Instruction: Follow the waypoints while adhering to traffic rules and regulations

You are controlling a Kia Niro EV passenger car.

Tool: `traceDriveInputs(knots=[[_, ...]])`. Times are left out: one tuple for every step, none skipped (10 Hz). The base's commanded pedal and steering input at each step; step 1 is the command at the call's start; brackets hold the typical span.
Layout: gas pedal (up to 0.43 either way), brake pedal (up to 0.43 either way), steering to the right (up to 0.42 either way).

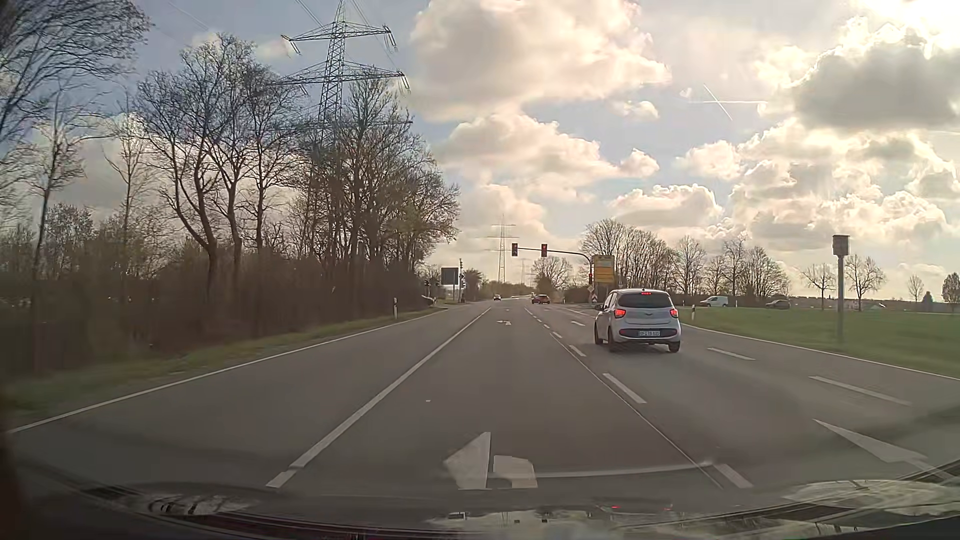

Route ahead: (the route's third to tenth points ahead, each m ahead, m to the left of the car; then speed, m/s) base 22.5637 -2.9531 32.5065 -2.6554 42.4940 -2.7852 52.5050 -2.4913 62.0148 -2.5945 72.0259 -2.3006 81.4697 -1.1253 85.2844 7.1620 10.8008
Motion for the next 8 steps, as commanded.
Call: traceDriveInputs(knots=[[0.000, 0.000, 0.000], [0.000, 0.000, 0.000], [0.000, 0.000, 0.000], [0.000, 0.000, 0.000], [0.000, 0.000, 0.000], [0.000, 0.000, 0.000], [0.000, 0.000, 0.000], [0.000, 0.000, 0.001]])
